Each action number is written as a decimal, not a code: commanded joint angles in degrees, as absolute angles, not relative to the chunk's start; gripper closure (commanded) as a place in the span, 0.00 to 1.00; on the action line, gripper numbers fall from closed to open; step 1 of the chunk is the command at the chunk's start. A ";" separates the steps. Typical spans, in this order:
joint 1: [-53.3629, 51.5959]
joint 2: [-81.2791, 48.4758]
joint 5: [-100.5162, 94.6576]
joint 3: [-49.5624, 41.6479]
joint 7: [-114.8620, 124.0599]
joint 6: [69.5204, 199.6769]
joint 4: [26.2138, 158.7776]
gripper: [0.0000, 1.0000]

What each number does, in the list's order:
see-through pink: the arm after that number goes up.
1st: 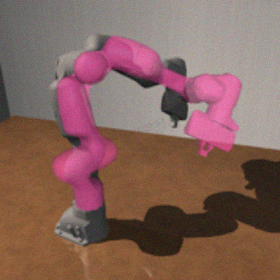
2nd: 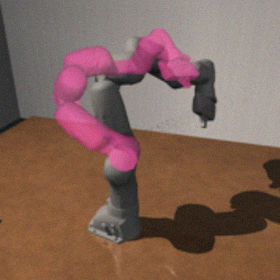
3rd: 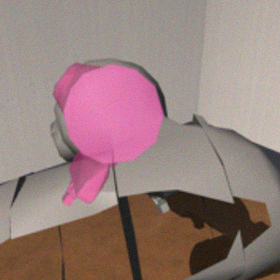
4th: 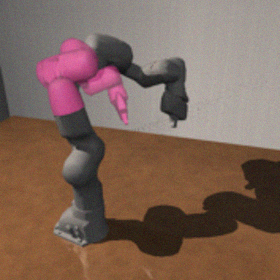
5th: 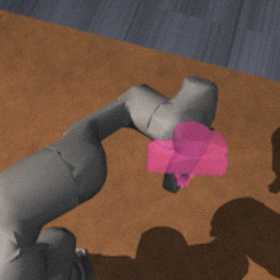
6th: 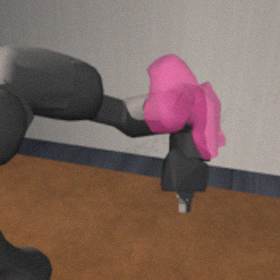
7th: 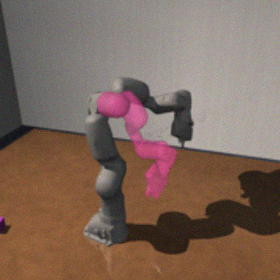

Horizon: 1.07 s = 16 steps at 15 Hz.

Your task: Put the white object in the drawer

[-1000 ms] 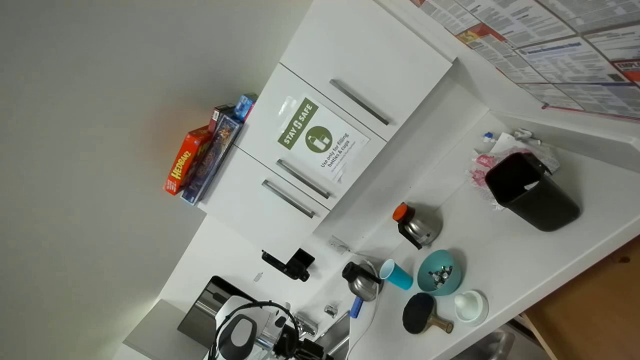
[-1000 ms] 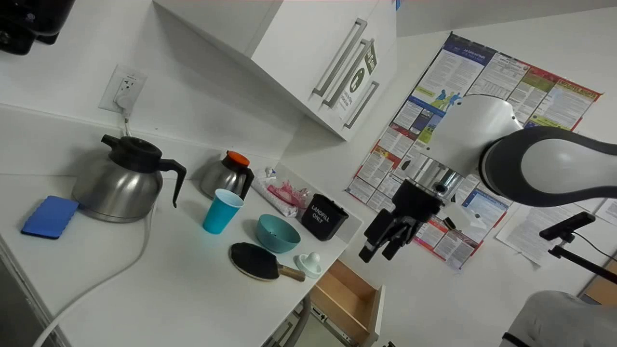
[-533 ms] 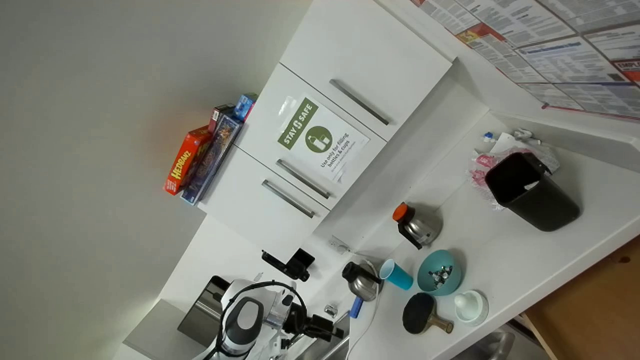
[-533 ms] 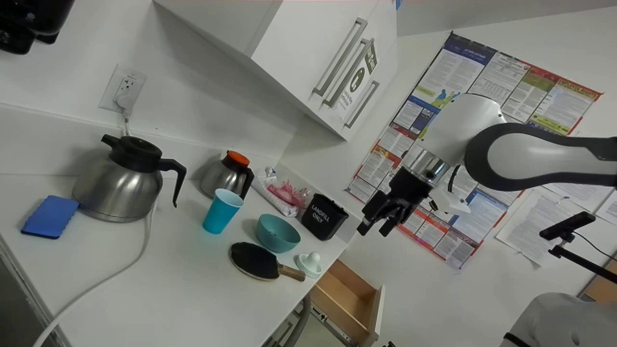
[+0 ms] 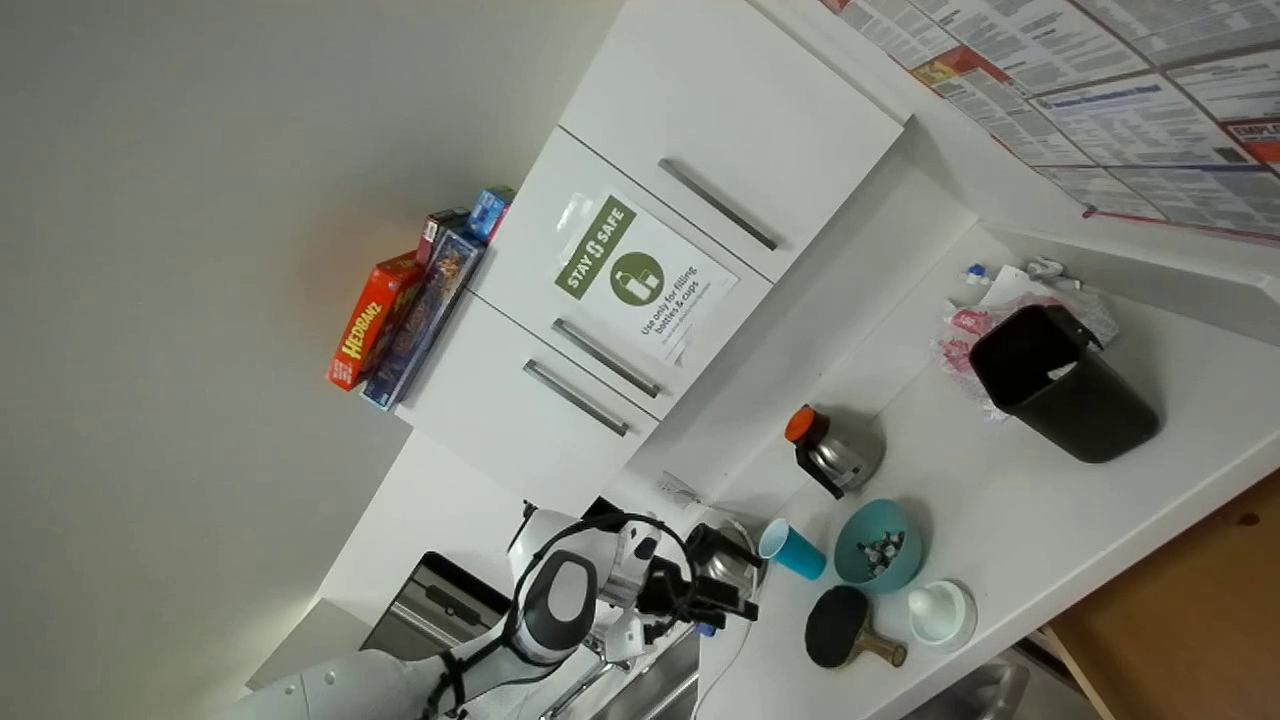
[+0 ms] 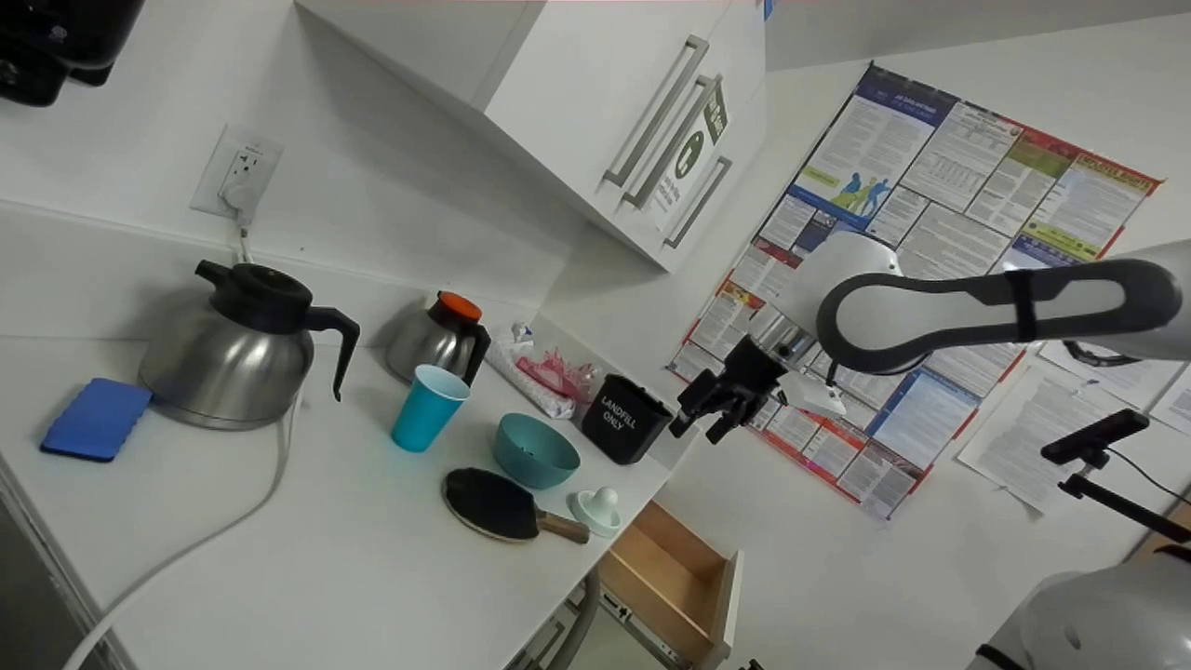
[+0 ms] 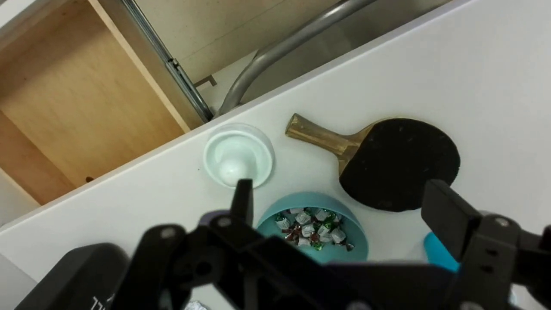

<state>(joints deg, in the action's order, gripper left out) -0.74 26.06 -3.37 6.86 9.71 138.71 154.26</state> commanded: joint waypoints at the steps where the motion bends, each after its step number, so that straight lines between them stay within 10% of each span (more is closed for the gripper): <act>1: 0.84 19.37 -4.91 5.77 9.40 140.44 151.22 0.00; 16: 2.55 7.58 -2.77 0.89 8.08 157.22 150.91 0.00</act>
